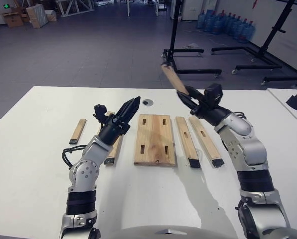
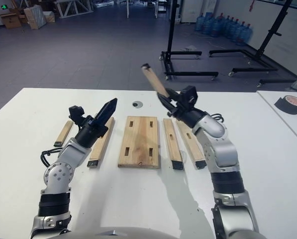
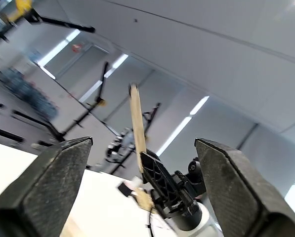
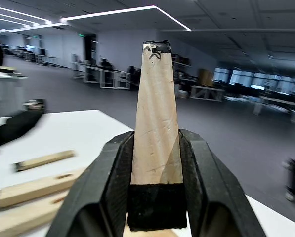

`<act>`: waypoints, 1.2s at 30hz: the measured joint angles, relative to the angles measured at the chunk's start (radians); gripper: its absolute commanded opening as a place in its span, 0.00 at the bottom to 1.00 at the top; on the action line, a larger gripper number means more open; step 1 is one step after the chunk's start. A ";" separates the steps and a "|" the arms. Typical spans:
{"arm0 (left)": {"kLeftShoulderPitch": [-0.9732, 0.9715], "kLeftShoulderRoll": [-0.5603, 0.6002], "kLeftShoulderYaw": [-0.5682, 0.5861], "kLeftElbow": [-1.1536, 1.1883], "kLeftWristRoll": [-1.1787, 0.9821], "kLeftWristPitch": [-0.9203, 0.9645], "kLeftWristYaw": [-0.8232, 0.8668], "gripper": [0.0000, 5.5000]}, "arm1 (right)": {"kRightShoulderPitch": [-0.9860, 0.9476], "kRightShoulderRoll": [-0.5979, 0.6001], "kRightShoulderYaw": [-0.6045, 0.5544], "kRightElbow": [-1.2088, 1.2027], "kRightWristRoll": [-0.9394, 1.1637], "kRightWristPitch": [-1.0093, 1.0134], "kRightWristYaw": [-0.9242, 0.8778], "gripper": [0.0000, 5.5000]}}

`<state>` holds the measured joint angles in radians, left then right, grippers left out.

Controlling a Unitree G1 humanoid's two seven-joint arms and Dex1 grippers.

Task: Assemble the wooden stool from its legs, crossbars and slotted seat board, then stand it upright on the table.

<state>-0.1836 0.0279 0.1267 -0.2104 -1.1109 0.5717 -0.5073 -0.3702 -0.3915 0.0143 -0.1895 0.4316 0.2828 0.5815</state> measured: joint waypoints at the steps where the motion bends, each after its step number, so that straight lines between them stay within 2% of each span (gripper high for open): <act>1: 0.000 0.000 0.006 -0.008 -0.039 0.026 0.009 0.69 | 0.012 0.003 0.019 -0.023 0.000 0.002 0.008 0.23; 9: -0.014 -0.010 0.044 0.017 -0.165 0.115 0.127 0.69 | 0.062 -0.007 0.131 -0.146 -0.041 0.041 0.060 0.23; 16: -0.015 -0.002 0.018 0.020 -0.097 0.119 0.157 0.69 | 0.085 -0.040 0.201 -0.151 -0.168 -0.009 0.077 0.23; 22: -0.015 -0.005 0.019 0.020 -0.079 0.106 0.153 0.55 | 0.112 -0.039 0.224 -0.135 -0.234 -0.047 0.078 0.23; 26: -0.015 -0.010 0.027 0.020 -0.072 0.102 0.158 0.42 | 0.123 -0.039 0.225 -0.126 -0.249 -0.062 0.082 0.23; 36: -0.015 -0.019 0.036 0.061 0.009 0.065 0.171 0.16 | 0.124 -0.039 0.225 -0.105 -0.271 -0.080 0.097 0.23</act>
<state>-0.1990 0.0085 0.1626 -0.1497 -1.1016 0.6369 -0.3364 -0.2460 -0.4303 0.2388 -0.2945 0.1603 0.2032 0.6783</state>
